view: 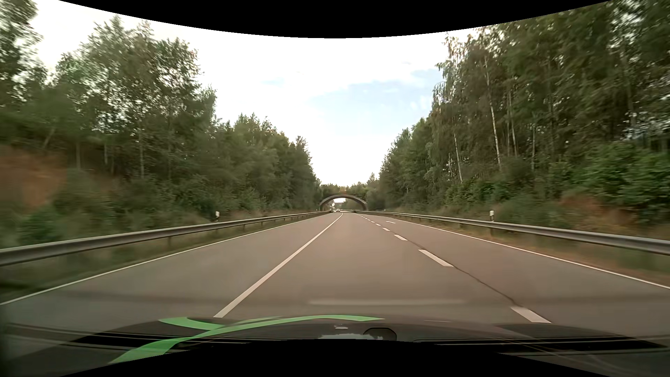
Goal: Follow the waypoints while adhering to traffic rules and regulations
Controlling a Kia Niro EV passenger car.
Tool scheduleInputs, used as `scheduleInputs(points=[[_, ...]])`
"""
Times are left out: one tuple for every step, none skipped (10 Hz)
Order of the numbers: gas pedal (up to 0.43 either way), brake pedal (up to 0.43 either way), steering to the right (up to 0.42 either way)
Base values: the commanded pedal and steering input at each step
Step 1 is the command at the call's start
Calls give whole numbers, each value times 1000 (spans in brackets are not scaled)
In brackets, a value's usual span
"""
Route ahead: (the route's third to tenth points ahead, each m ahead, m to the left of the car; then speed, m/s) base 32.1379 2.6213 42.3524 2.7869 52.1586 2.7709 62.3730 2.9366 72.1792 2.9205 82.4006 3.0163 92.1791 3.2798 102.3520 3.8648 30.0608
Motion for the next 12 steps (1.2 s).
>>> scheduleInputs(points=[[220, 0, -4], [220, 0, -4], [220, 0, -3], [248, 0, -4], [268, 0, -4], [280, 0, -3], [299, 0, -4], [319, 0, -4], [319, 0, -3], [319, 0, -4], [319, 0, -3], [311, 0, -4]])
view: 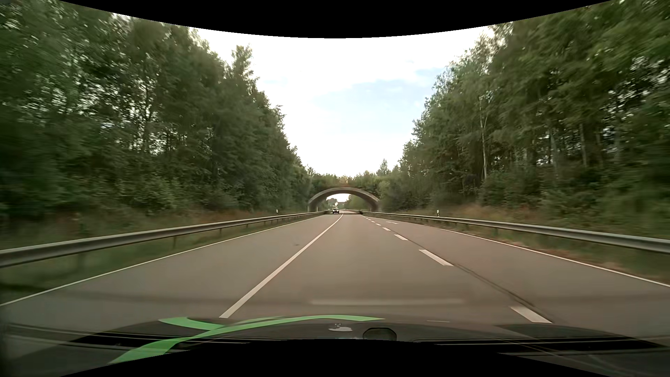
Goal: Follow the waypoints while adhering to traffic rules and regulations
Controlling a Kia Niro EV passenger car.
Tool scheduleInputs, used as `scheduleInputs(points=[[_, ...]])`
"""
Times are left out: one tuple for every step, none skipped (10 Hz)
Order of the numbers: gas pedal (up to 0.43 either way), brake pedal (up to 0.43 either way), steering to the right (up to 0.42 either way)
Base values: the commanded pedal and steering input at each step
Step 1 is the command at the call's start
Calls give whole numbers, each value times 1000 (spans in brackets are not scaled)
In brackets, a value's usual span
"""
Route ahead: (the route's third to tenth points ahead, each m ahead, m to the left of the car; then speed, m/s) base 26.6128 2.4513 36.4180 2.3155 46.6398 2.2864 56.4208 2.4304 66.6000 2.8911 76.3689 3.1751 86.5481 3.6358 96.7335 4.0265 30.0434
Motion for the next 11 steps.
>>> scheduleInputs(points=[[287, 0, -3], [287, 0, -4], [299, 0, -3], [299, 0, -4], [311, 0, -4], [311, 0, -4], [311, 0, -4], [311, 0, -3], [311, 0, -4], [311, 0, -3], [311, 0, -3]])
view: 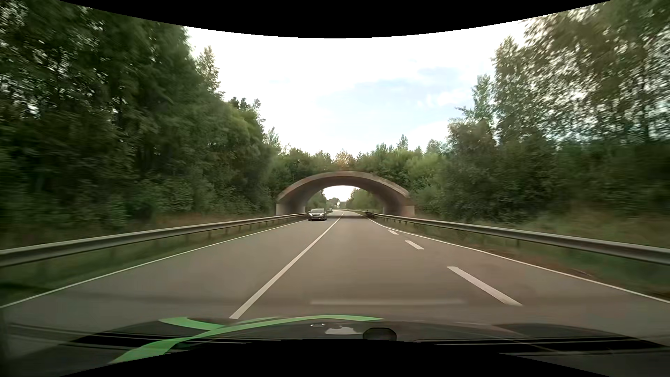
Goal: Follow the waypoints while adhering to traffic rules and regulations
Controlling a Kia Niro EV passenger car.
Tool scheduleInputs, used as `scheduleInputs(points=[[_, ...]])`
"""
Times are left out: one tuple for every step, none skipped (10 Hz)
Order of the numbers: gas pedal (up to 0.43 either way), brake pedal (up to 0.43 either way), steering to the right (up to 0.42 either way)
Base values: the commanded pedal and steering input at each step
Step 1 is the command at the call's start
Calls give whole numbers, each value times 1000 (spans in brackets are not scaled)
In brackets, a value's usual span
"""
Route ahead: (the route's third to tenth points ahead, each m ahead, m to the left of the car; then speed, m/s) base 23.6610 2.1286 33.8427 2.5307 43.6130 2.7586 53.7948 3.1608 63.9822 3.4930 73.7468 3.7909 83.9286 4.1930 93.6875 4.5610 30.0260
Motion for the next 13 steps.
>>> scheduleInputs(points=[[311, 0, -3], [311, 0, -3], [311, 0, -4], [311, 0, -3], [311, 0, -3], [311, 0, -4], [311, 0, -3], [311, 0, -3], [311, 0, -4], [311, 0, -3], [311, 0, -4], [311, 0, -3], [311, 0, -3]])
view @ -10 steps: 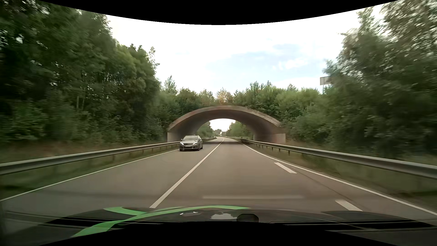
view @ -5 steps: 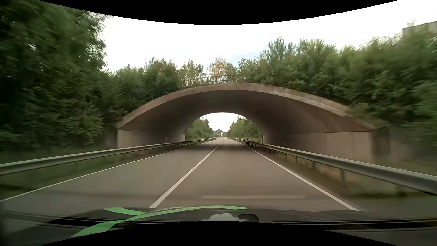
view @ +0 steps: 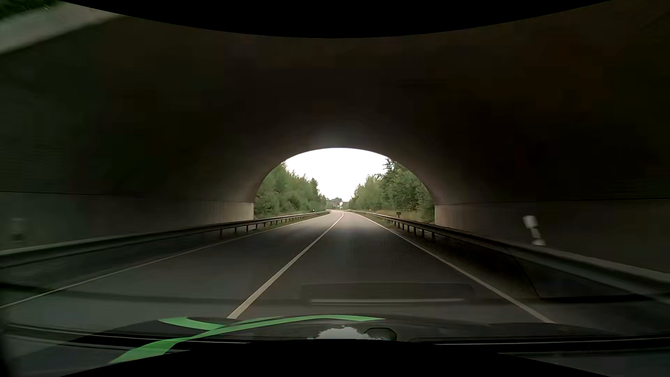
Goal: Follow the waypoints while adhering to traffic rules and regulations
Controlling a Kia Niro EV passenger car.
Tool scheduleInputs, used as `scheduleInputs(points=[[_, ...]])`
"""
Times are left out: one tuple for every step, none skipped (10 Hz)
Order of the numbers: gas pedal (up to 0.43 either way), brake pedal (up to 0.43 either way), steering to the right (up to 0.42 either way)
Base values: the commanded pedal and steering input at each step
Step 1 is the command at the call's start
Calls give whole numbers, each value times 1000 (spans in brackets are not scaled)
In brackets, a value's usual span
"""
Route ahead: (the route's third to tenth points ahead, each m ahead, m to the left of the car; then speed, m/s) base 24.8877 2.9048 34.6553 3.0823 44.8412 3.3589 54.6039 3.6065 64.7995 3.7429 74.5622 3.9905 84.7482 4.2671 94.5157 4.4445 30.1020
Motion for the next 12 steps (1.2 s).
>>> scheduleInputs(points=[[311, 0, -4], [311, 0, -3], [311, 0, -3], [311, 0, -3], [311, 0, -4], [299, 0, -3], [280, 0, -3], [280, 0, -3], [280, 0, -4], [287, 0, -3], [311, 0, -3], [319, 0, -3]])
